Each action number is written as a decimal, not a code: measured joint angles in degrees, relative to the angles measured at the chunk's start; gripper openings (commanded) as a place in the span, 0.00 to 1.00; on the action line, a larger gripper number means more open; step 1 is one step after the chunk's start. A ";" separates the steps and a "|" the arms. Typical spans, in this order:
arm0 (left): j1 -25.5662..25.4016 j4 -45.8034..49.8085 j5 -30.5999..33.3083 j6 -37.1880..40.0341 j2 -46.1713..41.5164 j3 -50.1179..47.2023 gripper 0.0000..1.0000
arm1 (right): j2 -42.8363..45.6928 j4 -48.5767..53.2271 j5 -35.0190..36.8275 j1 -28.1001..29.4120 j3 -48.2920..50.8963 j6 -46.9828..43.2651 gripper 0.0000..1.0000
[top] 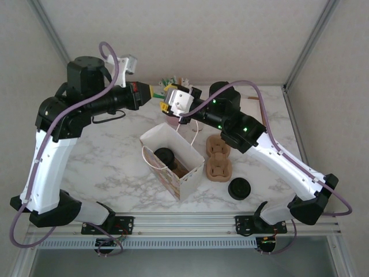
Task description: Pack the takeout coffee
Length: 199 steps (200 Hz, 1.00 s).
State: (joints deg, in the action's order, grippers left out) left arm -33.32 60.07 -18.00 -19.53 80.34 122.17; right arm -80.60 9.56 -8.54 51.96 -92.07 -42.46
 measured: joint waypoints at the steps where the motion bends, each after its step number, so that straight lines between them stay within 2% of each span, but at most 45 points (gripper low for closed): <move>1: -0.09 -0.04 -0.04 0.00 0.00 -0.02 0.00 | -0.07 0.02 0.02 0.02 -0.04 0.02 0.41; 46: -1.44 -1.51 -1.27 -0.20 0.00 -0.26 0.00 | -1.57 1.03 0.42 0.22 -0.09 -0.02 0.38; 71: -1.55 -1.55 -1.27 -0.20 0.00 -0.26 0.00 | -1.79 1.20 1.16 0.33 -0.09 -0.09 0.22; 84: -1.64 -1.55 -1.27 -0.20 0.00 -0.26 0.00 | -1.79 1.20 1.46 0.33 -0.22 -0.15 0.19; 97: -1.75 -1.55 -1.25 -0.20 0.00 -0.26 0.01 | -1.79 1.22 1.73 0.37 -0.35 -0.11 0.12; 102: -1.79 -1.53 -1.22 -0.20 0.00 -0.26 0.05 | -1.79 1.29 1.97 0.37 -0.44 -0.26 0.10; 107: -1.81 -1.53 -1.22 -0.20 0.00 -0.26 0.13 | -1.79 1.38 2.25 0.42 -0.57 -0.09 0.10; 127: -1.84 -1.53 -0.48 0.07 -0.04 -0.26 0.67 | -1.79 1.64 3.26 0.48 -1.09 0.02 0.09; 144: -1.86 -1.55 2.86 0.33 -0.42 -0.35 0.93 | -1.73 2.01 4.44 0.76 -1.49 0.24 0.09; 155: -1.90 -1.57 5.97 0.48 -1.05 -0.72 1.00 | -1.60 2.64 5.20 1.01 -1.86 0.85 0.08; 199: -1.90 -8.20 24.85 -0.02 -12.33 -11.21 1.00 | 1.84 5.07 9.90 2.23 -2.27 2.14 0.01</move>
State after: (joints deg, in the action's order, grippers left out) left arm -35.22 51.88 6.85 -19.55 68.01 110.96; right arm -78.76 14.63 1.37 54.19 -94.35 -40.32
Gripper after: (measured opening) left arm 0.998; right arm 0.083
